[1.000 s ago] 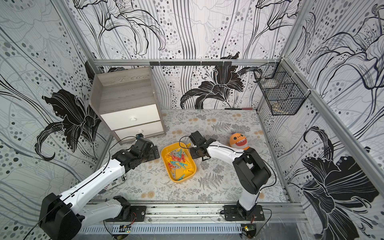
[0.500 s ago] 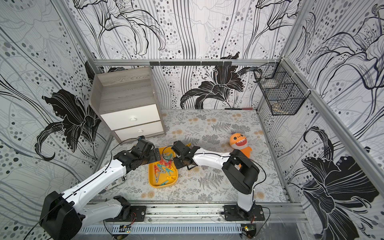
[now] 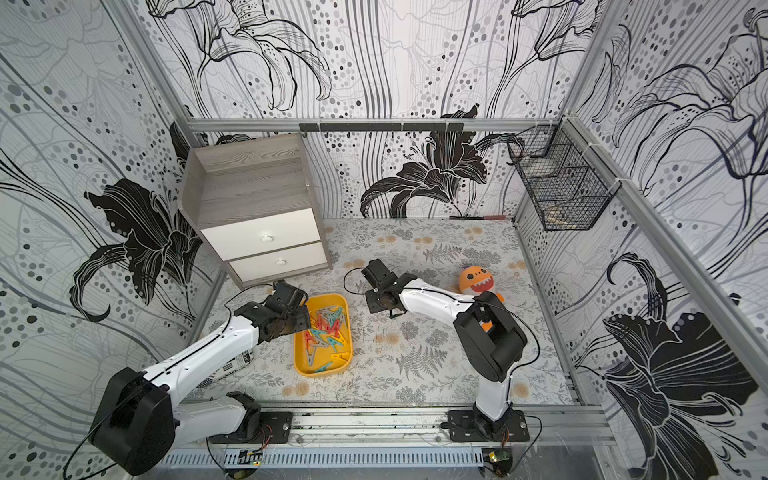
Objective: Put the clothespins into the storage box
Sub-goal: Move the storage box to the center of the board, then pick up the clothespin from the center of the board.
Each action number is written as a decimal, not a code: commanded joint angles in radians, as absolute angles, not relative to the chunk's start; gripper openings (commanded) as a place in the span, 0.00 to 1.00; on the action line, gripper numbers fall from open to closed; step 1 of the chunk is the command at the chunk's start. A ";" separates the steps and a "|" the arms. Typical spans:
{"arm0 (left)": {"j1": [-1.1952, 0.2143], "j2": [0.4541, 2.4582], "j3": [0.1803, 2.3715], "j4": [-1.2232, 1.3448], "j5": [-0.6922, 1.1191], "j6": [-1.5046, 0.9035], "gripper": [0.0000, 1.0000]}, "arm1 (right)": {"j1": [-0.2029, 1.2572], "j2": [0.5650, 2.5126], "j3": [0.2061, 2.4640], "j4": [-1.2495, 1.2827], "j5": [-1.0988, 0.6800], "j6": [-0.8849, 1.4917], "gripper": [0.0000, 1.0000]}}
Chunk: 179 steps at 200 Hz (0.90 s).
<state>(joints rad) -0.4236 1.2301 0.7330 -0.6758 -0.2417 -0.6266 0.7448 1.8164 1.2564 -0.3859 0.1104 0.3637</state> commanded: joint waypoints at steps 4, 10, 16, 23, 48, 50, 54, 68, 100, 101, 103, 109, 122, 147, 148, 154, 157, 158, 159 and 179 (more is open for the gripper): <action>-0.408 1.247 0.719 -0.620 -0.231 -0.617 0.59 | 0.731 1.826 1.307 -0.411 0.120 0.293 0.29; -0.409 1.253 0.719 -0.616 -0.229 -0.617 0.55 | 0.727 1.843 1.326 -0.421 0.119 0.293 0.30; -0.407 1.258 0.716 -0.612 -0.227 -0.617 0.51 | 0.723 1.861 1.347 -0.434 0.117 0.298 0.31; -0.407 1.263 0.716 -0.608 -0.224 -0.620 0.50 | 0.721 1.880 1.370 -0.450 0.118 0.312 0.31; -0.408 1.273 0.712 -0.595 -0.219 -0.627 0.41 | 0.721 1.913 1.381 -0.422 0.091 0.387 0.32; -0.408 1.274 0.713 -0.594 -0.219 -0.627 0.40 | 0.721 1.916 1.380 -0.421 0.088 0.392 0.32; -0.408 1.276 0.713 -0.594 -0.219 -0.629 0.38 | 0.721 1.922 1.381 -0.415 0.087 0.402 0.32; -0.408 1.280 0.713 -0.591 -0.221 -0.628 0.34 | 0.721 1.941 1.379 -0.402 0.081 0.426 0.32; -0.405 1.284 0.717 -0.589 -0.227 -0.630 0.24 | 0.721 1.983 1.386 -0.378 0.060 0.455 0.29; -0.405 1.283 0.716 -0.589 -0.227 -0.630 0.23 | 0.721 1.985 1.386 -0.377 0.059 0.455 0.29; -0.404 1.283 0.715 -0.589 -0.227 -0.630 0.23 | 0.721 1.988 1.389 -0.377 0.058 0.455 0.29; -0.403 1.283 0.717 -0.589 -0.227 -0.630 0.23 | 0.721 1.996 1.391 -0.373 0.057 0.456 0.29; -0.401 1.281 0.719 -0.588 -0.227 -0.629 0.21 | 0.721 2.011 1.401 -0.371 0.060 0.461 0.28; -0.400 1.281 0.719 -0.583 -0.222 -0.633 0.15 | 0.721 2.040 1.422 -0.371 0.064 0.477 0.27; -0.400 1.281 0.718 -0.583 -0.221 -0.633 0.14 | 0.721 2.041 1.422 -0.370 0.064 0.478 0.27; -0.399 1.280 0.718 -0.582 -0.219 -0.634 0.14 | 0.721 2.047 1.424 -0.367 0.064 0.483 0.27; -0.400 1.279 0.719 -0.581 -0.218 -0.636 0.13 | 0.721 2.051 1.426 -0.369 0.064 0.486 0.27; -0.400 1.280 0.719 -0.581 -0.219 -0.637 0.13 | 0.721 2.053 1.427 -0.368 0.064 0.487 0.27; -0.400 1.280 0.719 -0.581 -0.218 -0.637 0.13 | 0.721 2.054 1.427 -0.367 0.064 0.487 0.27; -0.400 1.272 0.715 -0.578 -0.212 -0.642 0.10 | 0.721 2.066 1.425 -0.349 0.072 0.507 0.29</action>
<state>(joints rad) -0.4046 1.2800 0.7250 -0.6094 -0.2173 -0.6342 0.7231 2.0388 1.4040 -0.3698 0.0673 0.4648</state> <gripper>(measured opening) 0.112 0.279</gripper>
